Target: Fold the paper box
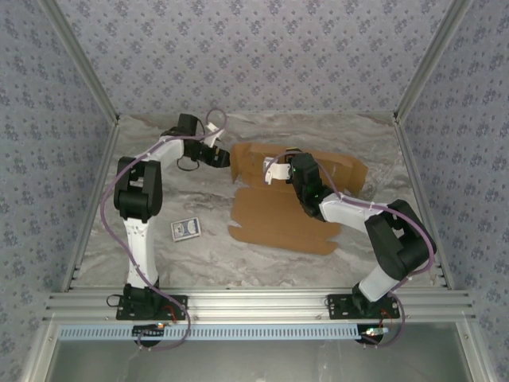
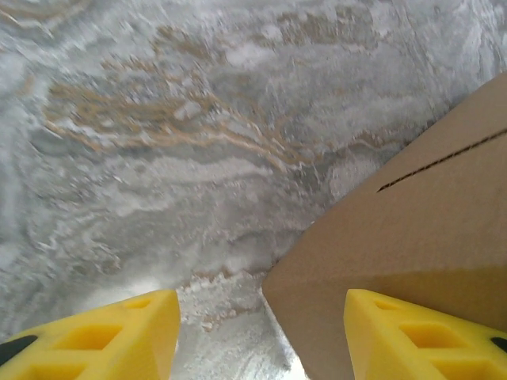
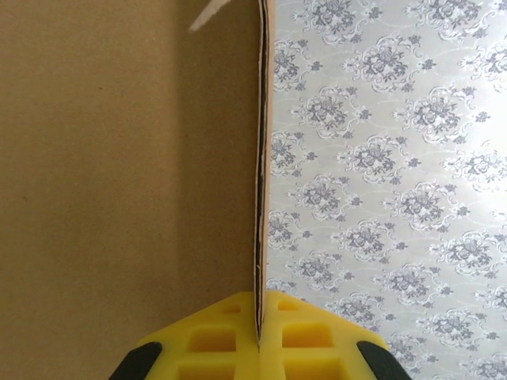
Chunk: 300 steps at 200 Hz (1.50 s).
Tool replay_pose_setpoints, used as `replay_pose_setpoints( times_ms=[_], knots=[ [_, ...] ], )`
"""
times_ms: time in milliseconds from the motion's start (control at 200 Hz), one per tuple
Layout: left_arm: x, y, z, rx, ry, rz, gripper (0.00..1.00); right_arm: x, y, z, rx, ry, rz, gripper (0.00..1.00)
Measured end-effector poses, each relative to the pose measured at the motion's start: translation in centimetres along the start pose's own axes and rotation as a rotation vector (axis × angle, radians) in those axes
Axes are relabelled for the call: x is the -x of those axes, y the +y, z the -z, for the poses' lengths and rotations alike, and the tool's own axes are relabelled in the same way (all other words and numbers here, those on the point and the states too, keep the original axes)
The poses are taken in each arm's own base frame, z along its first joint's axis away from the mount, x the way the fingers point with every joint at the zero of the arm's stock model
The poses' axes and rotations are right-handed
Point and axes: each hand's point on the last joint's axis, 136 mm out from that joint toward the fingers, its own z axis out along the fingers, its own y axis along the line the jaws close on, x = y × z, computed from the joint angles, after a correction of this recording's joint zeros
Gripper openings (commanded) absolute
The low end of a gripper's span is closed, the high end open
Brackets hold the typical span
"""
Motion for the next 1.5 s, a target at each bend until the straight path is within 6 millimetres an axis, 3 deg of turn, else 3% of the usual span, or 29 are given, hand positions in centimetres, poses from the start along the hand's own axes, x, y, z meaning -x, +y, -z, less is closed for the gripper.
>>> replay_pose_setpoints(
  times_ms=[190, 645, 834, 1194, 1499],
  knots=[
    [-0.9, -1.8, -0.3, -0.058, 0.002, -0.044, 0.57, -0.3, 0.0, -0.1, 0.006, 0.014, -0.003, 0.0],
    [0.2, -4.2, -0.8, -0.123, -0.037, -0.124, 0.56, -0.5, -0.8, -0.3, -0.023, 0.02, 0.005, 0.0],
    [0.7, -4.2, -1.0, -0.119, -0.058, -0.131, 0.53, -0.3, -1.4, -0.2, -0.054, 0.008, 0.022, 0.0],
    [0.0, -4.5, -1.2, -0.098, -0.107, -0.132, 0.56, -0.4, 0.0, -0.2, -0.015, -0.005, 0.03, 0.0],
    [1.6, -5.4, -0.7, -0.094, -0.159, -0.194, 0.55, -0.9, 0.0, -0.5, 0.005, 0.001, 0.017, 0.0]
  ],
)
